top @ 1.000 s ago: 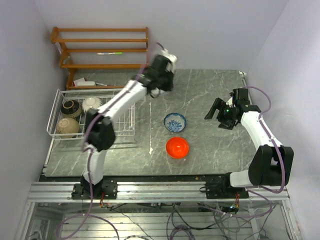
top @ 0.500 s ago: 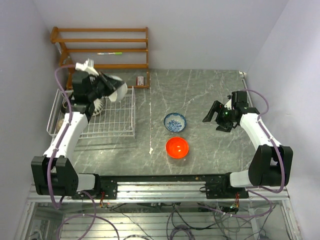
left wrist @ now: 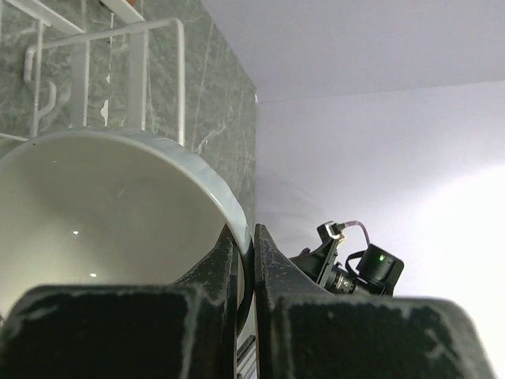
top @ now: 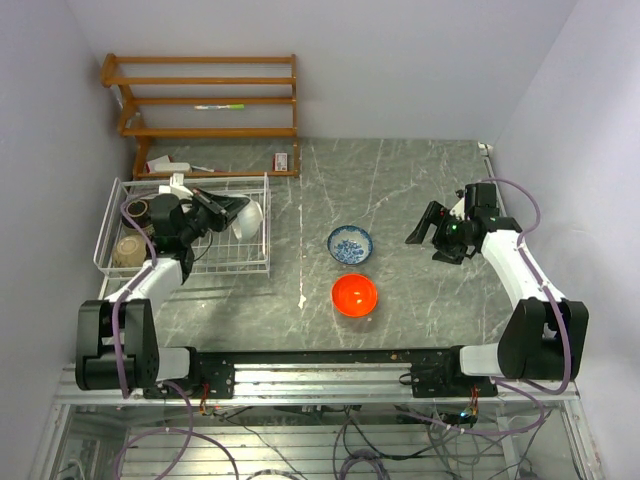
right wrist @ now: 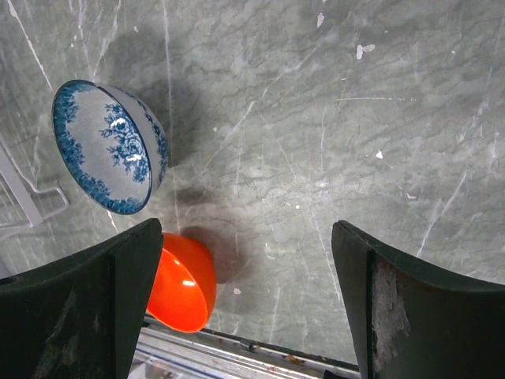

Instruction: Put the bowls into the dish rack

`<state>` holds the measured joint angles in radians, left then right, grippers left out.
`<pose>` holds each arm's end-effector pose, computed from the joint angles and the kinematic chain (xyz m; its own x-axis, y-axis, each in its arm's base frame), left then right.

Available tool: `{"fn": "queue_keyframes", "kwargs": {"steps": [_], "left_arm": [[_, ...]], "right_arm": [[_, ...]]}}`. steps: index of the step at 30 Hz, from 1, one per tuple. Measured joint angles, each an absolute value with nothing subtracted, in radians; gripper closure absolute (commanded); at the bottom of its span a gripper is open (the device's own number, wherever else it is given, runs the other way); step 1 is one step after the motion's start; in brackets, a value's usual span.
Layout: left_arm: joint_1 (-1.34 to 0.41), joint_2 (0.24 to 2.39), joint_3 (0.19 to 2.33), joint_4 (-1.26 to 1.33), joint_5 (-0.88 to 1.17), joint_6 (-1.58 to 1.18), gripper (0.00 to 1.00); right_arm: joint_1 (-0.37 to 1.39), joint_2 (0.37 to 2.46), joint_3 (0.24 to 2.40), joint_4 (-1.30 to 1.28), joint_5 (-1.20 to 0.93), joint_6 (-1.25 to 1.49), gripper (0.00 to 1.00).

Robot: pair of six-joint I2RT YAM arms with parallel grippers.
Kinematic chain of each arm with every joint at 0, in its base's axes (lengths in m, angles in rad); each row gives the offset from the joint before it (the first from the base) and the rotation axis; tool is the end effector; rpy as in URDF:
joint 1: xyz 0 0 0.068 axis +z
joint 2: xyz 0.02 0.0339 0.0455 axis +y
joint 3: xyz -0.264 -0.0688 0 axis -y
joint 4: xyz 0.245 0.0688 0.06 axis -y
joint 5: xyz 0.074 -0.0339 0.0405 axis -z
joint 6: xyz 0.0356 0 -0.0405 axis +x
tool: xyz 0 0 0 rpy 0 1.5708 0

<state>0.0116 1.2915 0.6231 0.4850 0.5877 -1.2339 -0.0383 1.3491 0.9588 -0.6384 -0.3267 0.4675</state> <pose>0.2788 -0.0165 0.2436 -0.5656 -0.7920 -0.2296 0.0049 0.2752 -0.9614 0.2672 0.0012 0.2410 -0.8224 0.4586 -0.3367 0.2704 0.8357 0.4779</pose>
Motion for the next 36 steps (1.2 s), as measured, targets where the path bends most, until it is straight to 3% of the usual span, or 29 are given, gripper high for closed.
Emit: {"fn": "queue_keyframes", "kwargs": {"steps": [11,23,26,29,32,36], "left_arm": [[0.045,1.438,0.458,0.801,0.627,-1.39,0.93],[0.149,1.427,0.399,0.848,0.693,-1.325,0.6],[0.194,1.426,0.365,0.866,0.728,-1.307,0.57],[0.229,1.431,0.341,0.904,0.769,-1.305,0.64],[0.253,1.431,0.337,0.933,0.804,-1.306,0.92],[0.266,1.415,0.35,0.94,0.828,-1.289,0.93]], "right_arm": [[-0.038,1.339,0.958,-0.641,-0.326,0.464,0.12],[-0.038,1.339,0.952,-0.641,-0.326,0.463,0.12],[-0.038,1.34,0.952,-0.641,-0.326,0.463,0.12],[-0.038,1.34,0.952,-0.64,-0.326,0.462,0.12],[-0.038,1.34,0.952,-0.641,-0.326,0.459,0.12],[-0.038,1.34,0.952,-0.641,-0.326,0.459,0.12]]}}
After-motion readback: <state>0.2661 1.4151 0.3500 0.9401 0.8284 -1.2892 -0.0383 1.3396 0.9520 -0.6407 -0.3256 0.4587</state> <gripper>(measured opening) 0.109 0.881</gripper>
